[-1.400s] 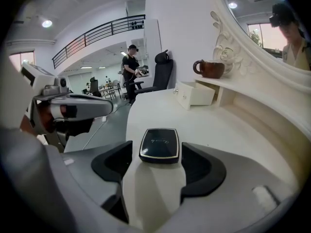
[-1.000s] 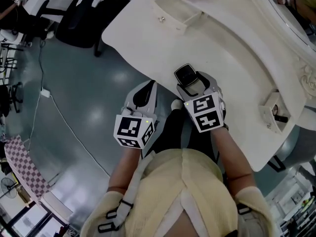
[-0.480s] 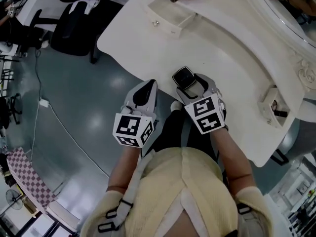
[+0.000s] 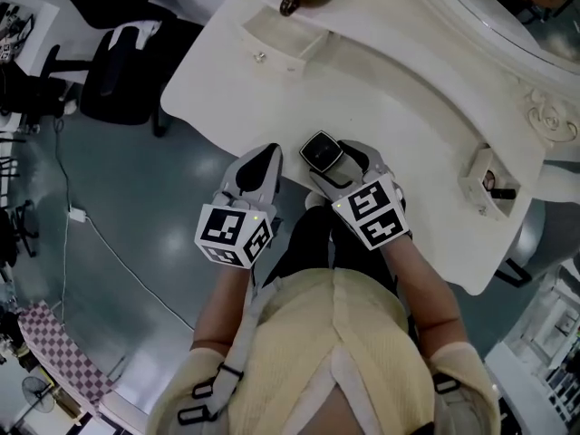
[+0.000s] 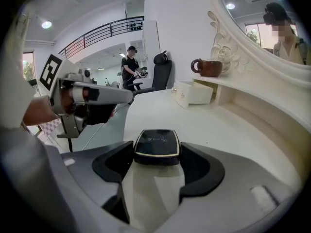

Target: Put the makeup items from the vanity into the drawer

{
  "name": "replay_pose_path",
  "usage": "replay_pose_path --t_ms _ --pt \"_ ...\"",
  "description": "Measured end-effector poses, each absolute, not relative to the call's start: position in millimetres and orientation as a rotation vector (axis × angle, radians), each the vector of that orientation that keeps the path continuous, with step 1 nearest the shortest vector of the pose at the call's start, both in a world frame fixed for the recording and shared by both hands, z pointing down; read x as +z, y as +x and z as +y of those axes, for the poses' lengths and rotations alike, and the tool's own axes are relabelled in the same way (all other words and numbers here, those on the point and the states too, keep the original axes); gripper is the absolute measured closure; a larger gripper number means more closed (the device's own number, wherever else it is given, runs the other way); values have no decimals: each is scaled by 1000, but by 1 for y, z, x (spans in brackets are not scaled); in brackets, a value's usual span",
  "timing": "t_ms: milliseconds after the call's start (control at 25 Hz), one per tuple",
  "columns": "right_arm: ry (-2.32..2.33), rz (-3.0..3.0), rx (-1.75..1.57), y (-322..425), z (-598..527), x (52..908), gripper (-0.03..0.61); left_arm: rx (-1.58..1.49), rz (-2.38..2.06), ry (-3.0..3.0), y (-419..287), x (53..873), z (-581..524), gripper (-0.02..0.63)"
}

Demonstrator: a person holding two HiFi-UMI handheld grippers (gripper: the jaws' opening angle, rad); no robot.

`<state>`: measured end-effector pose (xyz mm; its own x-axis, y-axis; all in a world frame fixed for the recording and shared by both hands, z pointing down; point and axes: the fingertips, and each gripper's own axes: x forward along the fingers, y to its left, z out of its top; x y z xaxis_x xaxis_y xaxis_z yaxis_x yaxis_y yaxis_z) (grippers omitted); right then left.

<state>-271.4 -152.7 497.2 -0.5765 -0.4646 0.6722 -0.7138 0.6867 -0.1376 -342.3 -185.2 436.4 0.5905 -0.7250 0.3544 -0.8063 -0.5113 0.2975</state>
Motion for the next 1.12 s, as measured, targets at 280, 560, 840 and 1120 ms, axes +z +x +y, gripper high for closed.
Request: replay_pose_path --t_ms 280,560,840,1120 --pt "908 -2327 519 -248 -151 479 276 271 -1191 2444 -306 422 -191 614" --pt "919 -2374 485 -226 -153 454 278 279 -1188 2480 -282 405 -198 614" --pt "961 -2420 452 -192 -157 423 278 274 -1164 2531 -247 386 -204 614" --pt "1088 -2429 442 -140 -158 397 278 255 -1056 2618 -200 369 -214 614"
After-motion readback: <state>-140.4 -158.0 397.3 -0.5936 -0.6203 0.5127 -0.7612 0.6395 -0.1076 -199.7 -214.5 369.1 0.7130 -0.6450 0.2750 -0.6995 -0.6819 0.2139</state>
